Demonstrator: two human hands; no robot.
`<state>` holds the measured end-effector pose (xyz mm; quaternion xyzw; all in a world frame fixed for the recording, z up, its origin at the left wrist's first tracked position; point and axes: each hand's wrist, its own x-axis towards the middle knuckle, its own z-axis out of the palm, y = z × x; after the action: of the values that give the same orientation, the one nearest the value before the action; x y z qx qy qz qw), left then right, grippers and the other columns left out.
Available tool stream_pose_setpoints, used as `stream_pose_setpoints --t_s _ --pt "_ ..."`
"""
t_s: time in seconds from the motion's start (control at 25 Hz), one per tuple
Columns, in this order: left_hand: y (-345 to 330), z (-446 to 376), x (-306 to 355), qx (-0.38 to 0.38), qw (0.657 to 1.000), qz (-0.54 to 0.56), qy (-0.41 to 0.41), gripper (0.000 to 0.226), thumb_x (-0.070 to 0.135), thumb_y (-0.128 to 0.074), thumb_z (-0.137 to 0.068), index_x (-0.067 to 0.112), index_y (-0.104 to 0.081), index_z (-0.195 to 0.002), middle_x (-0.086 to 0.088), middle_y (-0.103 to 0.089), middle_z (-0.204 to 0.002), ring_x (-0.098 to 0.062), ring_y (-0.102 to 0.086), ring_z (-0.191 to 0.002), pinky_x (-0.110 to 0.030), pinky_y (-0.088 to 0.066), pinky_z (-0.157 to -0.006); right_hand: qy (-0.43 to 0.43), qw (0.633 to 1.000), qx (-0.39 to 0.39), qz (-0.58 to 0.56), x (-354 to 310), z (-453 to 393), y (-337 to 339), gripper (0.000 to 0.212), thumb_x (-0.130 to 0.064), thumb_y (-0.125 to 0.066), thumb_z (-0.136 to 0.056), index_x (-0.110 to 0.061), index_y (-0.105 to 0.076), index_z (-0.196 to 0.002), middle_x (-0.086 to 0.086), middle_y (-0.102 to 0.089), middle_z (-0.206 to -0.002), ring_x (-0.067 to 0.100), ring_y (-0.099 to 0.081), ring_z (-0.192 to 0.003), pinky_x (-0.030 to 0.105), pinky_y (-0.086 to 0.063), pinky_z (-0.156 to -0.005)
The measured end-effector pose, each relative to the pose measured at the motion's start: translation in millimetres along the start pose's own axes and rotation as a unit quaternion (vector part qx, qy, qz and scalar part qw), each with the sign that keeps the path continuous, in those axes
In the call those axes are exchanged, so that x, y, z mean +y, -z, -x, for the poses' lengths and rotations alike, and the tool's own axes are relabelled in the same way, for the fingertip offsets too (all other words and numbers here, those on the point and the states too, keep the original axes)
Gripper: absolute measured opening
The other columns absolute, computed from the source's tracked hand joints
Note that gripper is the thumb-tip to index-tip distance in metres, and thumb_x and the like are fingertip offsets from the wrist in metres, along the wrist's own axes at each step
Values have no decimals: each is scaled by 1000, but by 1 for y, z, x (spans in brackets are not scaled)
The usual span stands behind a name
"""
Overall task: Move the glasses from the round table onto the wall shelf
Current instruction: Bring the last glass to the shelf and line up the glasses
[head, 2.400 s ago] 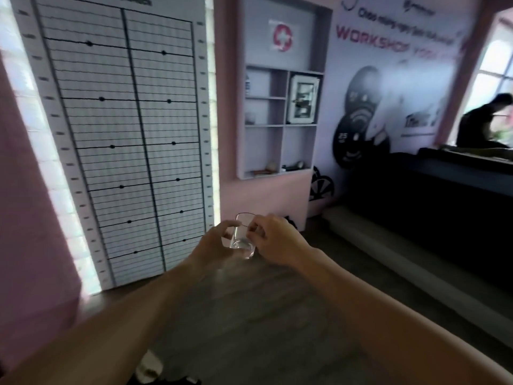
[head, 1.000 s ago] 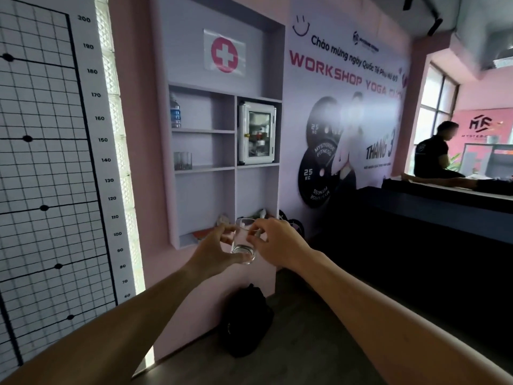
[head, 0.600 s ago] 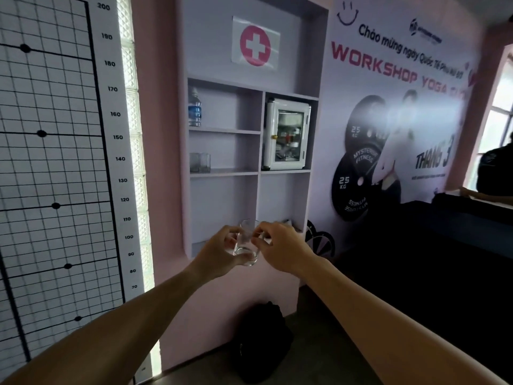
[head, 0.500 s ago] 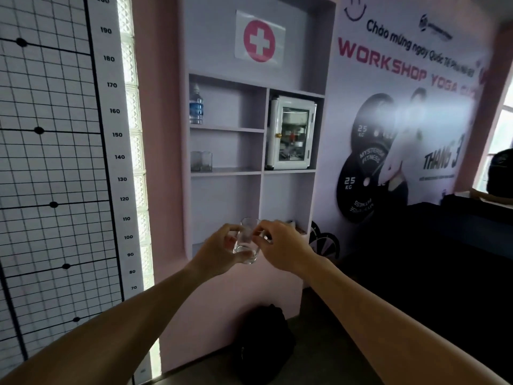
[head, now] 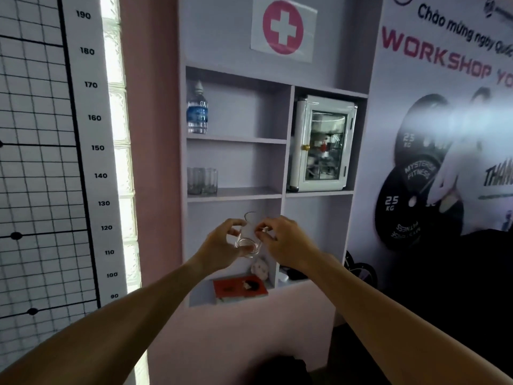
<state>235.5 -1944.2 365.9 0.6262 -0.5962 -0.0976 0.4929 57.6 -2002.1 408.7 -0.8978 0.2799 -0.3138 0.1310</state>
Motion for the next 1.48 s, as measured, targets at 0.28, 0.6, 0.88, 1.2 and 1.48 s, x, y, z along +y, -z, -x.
stream_pose_setpoints --t_s 0.28,0.6,0.88,1.2,1.48 --pt "-15 -106 -31 85 996 20 28 61 18 -85 -73 24 -54 -126 -4 -61 -113 -26 -68 -96 -42 -60 -81 45 998 10 -45 72 -116 -17 12 -25 -55 -98 -23 -66 -101 -10 -57 -91 6 -56 -79 11 -34 -60" --pt "-32 -215 -75 208 977 -21 41 61 26 -88 -69 31 -54 -119 8 -60 -111 -11 -65 -97 -28 -57 -81 143 986 -17 -84 146 -248 -33 13 -28 -55 -96 -27 -67 -102 3 -59 -107 20 -60 -92 28 -49 -77" --pt "-38 -260 -94 276 958 -55 61 63 23 -91 -64 26 -56 -116 7 -64 -109 -4 -63 -95 -20 -55 -76 210 971 -37 -111 179 -313 -49 16 -27 -55 -96 -24 -68 -105 7 -61 -111 22 -61 -94 37 -53 -86" --pt "-36 -280 -113 287 950 -91 85 54 37 -87 -68 32 -50 -107 12 -61 -104 -14 -67 -87 -29 -57 -71 214 969 -42 -114 191 -345 -68 17 -30 -53 -97 -25 -67 -107 7 -59 -113 25 -61 -94 37 -53 -84" --pt "-28 -290 -124 271 950 -124 90 53 44 -84 -70 31 -48 -107 14 -60 -101 -11 -67 -83 -24 -53 -67 190 974 -36 -122 190 -364 -91 15 -31 -53 -97 -27 -64 -105 7 -57 -109 26 -60 -92 30 -49 -77"
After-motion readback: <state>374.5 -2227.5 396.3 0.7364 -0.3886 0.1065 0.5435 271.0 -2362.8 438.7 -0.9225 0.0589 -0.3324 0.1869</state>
